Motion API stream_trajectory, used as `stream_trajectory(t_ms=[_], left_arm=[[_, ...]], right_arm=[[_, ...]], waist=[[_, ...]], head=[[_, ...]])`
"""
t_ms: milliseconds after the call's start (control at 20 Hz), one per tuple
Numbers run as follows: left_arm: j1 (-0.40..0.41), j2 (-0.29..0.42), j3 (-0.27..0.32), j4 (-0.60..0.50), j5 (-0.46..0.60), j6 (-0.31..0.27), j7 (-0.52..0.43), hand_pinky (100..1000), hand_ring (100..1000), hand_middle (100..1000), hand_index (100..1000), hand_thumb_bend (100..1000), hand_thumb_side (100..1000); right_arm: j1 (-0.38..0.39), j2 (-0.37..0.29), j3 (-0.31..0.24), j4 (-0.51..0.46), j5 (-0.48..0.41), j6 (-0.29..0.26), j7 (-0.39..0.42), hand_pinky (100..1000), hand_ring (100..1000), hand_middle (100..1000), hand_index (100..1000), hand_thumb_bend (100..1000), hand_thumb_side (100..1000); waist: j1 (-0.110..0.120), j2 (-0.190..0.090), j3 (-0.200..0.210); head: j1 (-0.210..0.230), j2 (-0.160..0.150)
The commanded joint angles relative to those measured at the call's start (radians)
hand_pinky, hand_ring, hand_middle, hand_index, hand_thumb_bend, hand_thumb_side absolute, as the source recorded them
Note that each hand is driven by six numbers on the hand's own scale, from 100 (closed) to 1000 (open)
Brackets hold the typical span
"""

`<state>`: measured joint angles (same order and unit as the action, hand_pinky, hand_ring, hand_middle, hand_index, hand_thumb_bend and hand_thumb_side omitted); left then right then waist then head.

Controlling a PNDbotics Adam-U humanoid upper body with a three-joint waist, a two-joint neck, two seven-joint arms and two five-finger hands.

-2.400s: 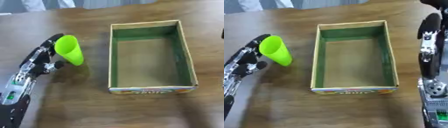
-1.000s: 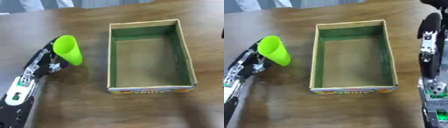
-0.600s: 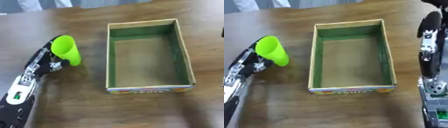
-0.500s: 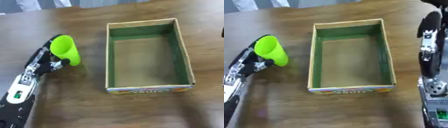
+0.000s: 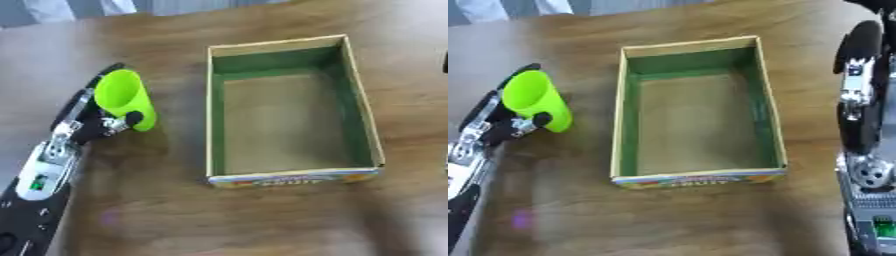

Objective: Pick up objects on the table and place them in the box.

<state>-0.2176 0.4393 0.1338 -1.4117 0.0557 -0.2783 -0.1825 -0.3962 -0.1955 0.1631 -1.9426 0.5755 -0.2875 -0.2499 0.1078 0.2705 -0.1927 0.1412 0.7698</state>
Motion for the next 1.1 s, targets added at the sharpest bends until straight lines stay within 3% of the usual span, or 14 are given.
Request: stream_trajectory(t_ms=[50, 350, 550, 700, 750, 950, 1050, 1100], left_arm=[[-0.006, 0.026, -0.006, 0.004, -0.012, 0.004, -0.002, 1000, 892, 1000, 1000, 1000, 450], [-0.015, 0.018, -0.008, 0.011, -0.003, -0.001, 0.012, 1000, 861, 1000, 1000, 1000, 427], [-0.03, -0.004, -0.015, 0.016, 0.035, -0.017, 0.067, 913, 799, 1000, 1000, 1000, 403], [-0.041, -0.016, -0.024, 0.024, 0.065, -0.032, 0.094, 899, 794, 1000, 1000, 1000, 402], [-0.045, -0.021, -0.025, 0.028, 0.072, -0.033, 0.103, 878, 802, 1000, 1000, 1000, 395], [-0.063, -0.044, -0.035, 0.04, 0.116, -0.041, 0.115, 1000, 928, 1000, 1000, 1000, 384], [-0.076, -0.055, -0.036, 0.045, 0.134, -0.047, 0.131, 982, 889, 1000, 1000, 1000, 385], [-0.083, -0.063, -0.034, 0.047, 0.146, -0.053, 0.149, 671, 573, 874, 908, 1000, 328]], right_arm=[[-0.013, -0.006, 0.002, -0.015, -0.004, -0.002, 0.003, 175, 762, 863, 894, 116, 1000], [-0.013, -0.005, 0.002, -0.015, -0.003, -0.002, 0.004, 175, 762, 863, 893, 116, 1000], [-0.014, -0.004, 0.002, -0.015, -0.003, -0.002, 0.003, 174, 762, 863, 893, 117, 1000], [-0.015, -0.003, 0.002, -0.015, -0.003, -0.002, 0.003, 174, 762, 863, 893, 117, 1000], [-0.015, -0.002, 0.001, -0.015, -0.003, -0.002, 0.003, 173, 762, 862, 893, 117, 1000], [-0.015, 0.001, 0.002, -0.015, -0.003, -0.002, 0.003, 174, 762, 862, 890, 115, 1000], [-0.015, 0.002, 0.001, -0.015, -0.003, -0.003, 0.003, 174, 762, 862, 888, 115, 1000], [-0.015, 0.003, 0.001, -0.015, -0.003, -0.003, 0.002, 174, 762, 862, 886, 114, 1000]], waist=[[-0.003, -0.012, -0.002], [0.0, -0.012, -0.003], [0.0, -0.01, -0.008], [0.0, -0.008, -0.011], [0.0, -0.008, -0.013], [0.003, -0.007, -0.017], [0.004, -0.007, -0.018], [0.004, -0.007, -0.018]], head=[[0.006, 0.0], [0.007, 0.0], [0.009, 0.0], [0.01, 0.0], [0.011, 0.0], [0.013, 0.0], [0.016, 0.0], [0.018, 0.0]])
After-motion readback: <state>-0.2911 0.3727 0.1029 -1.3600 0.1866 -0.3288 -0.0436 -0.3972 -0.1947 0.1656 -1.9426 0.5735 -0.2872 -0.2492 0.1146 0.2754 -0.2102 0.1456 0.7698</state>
